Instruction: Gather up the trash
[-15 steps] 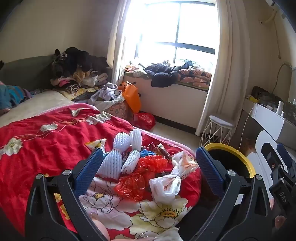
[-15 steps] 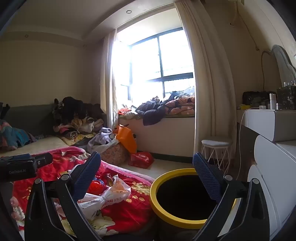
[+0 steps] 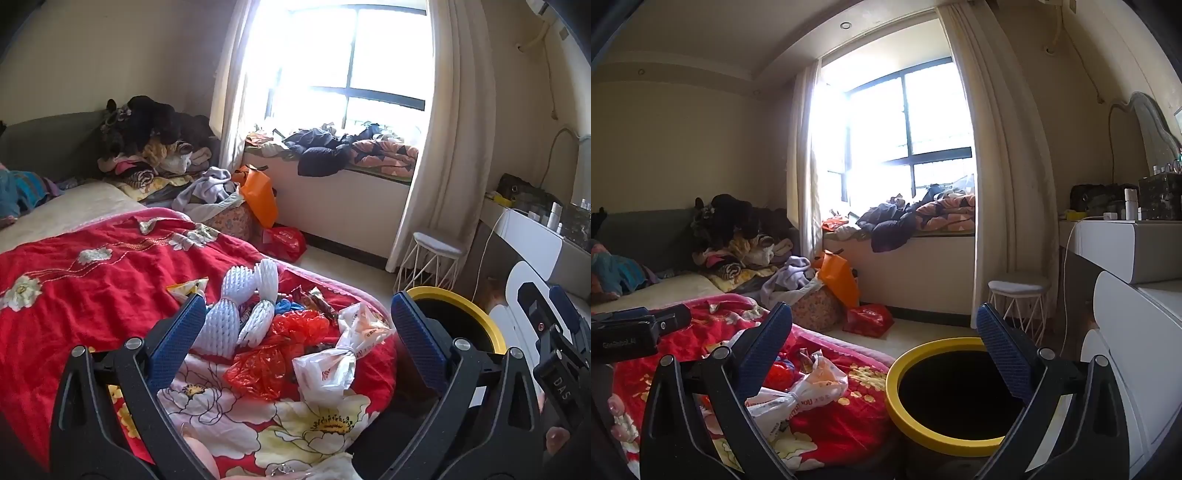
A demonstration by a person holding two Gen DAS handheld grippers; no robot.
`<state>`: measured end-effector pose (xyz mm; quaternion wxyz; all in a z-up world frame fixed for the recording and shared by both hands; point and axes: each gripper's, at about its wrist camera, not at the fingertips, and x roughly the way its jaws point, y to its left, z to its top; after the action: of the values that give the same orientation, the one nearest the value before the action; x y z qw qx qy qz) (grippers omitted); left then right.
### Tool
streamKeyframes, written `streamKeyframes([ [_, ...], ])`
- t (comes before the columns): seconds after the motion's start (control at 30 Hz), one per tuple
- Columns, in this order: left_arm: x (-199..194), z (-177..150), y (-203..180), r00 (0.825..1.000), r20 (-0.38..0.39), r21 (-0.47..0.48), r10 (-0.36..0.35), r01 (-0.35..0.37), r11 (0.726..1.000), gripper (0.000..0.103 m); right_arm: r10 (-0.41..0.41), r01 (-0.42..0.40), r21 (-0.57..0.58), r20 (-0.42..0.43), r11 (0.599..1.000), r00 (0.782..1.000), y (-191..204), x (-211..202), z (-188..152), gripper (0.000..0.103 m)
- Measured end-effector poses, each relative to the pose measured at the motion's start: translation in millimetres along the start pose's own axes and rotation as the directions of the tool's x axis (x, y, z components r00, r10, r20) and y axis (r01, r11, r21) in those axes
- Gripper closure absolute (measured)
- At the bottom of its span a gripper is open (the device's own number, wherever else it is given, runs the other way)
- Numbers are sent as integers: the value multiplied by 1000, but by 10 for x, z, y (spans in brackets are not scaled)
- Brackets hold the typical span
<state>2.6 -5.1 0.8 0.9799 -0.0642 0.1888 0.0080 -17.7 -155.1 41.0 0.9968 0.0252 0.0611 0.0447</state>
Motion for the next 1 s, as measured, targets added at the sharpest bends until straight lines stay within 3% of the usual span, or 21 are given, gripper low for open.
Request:
streamKeyframes([
  [1.0, -39, -20, 22, 1000, 9, -5, -4, 5, 1000, 10, -4, 4, -8, 3, 1000, 1000, 35, -9, 13, 6],
])
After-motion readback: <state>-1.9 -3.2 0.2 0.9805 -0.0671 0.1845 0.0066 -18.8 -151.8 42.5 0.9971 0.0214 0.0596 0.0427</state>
